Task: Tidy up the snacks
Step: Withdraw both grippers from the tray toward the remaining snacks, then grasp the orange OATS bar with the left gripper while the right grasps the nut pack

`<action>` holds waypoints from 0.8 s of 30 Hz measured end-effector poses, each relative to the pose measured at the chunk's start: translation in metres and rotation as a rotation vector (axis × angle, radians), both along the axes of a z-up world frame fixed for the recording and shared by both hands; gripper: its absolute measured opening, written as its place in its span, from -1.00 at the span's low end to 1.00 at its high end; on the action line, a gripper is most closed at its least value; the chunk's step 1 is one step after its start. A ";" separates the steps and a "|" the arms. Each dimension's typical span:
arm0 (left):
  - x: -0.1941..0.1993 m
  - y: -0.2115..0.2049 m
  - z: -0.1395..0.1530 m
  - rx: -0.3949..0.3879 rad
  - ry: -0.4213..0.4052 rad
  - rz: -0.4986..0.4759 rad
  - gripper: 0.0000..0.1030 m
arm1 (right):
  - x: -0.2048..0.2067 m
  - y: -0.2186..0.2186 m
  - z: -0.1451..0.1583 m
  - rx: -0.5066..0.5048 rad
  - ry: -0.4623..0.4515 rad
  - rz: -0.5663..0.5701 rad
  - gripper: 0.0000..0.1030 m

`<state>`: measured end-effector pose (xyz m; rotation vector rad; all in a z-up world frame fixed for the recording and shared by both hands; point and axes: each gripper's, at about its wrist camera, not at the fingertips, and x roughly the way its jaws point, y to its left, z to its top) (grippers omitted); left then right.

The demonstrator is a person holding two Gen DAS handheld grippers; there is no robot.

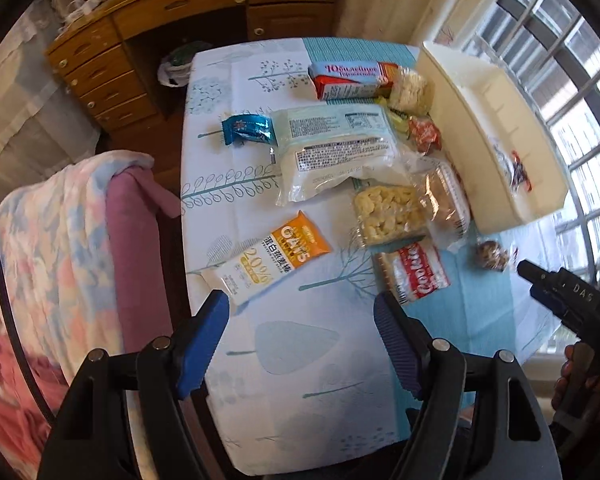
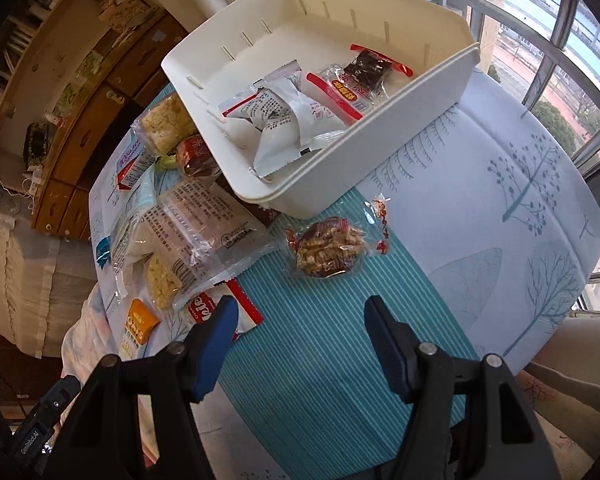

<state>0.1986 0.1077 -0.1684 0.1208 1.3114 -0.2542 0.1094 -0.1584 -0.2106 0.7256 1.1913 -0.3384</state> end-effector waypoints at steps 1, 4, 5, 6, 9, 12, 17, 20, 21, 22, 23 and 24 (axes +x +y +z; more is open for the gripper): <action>0.004 0.002 -0.007 0.004 0.008 -0.027 0.43 | -0.001 0.004 -0.002 -0.019 -0.006 -0.002 0.28; 0.014 0.006 -0.027 0.008 0.026 -0.089 0.43 | -0.006 0.014 -0.007 -0.092 -0.032 -0.003 0.28; 0.017 0.007 -0.035 0.010 0.031 -0.105 0.43 | -0.007 0.017 -0.009 -0.121 -0.044 -0.002 0.28; 0.022 0.008 -0.044 0.018 0.040 -0.121 0.43 | -0.007 0.020 -0.011 -0.152 -0.056 -0.001 0.28; 0.033 0.009 -0.065 0.030 0.059 -0.150 0.43 | -0.007 0.023 -0.019 -0.224 -0.084 -0.003 0.28; 0.043 0.010 -0.080 0.036 0.079 -0.168 0.43 | -0.005 0.023 -0.027 -0.290 -0.116 -0.015 0.28; 0.058 0.006 -0.100 0.046 0.099 -0.195 0.43 | 0.002 0.022 -0.040 -0.344 -0.127 0.001 0.28; 0.065 0.003 -0.111 0.048 0.114 -0.204 0.43 | 0.008 0.021 -0.047 -0.354 -0.116 0.008 0.28; 0.067 0.001 -0.114 0.050 0.119 -0.207 0.43 | 0.009 0.021 -0.050 -0.358 -0.113 0.012 0.28; 0.068 0.000 -0.117 0.051 0.123 -0.210 0.43 | 0.011 0.021 -0.052 -0.363 -0.111 0.015 0.28; 0.070 -0.001 -0.120 0.051 0.128 -0.212 0.43 | 0.013 0.022 -0.053 -0.366 -0.110 0.018 0.28; 0.071 -0.002 -0.122 0.052 0.134 -0.214 0.43 | 0.016 0.022 -0.055 -0.368 -0.107 0.025 0.28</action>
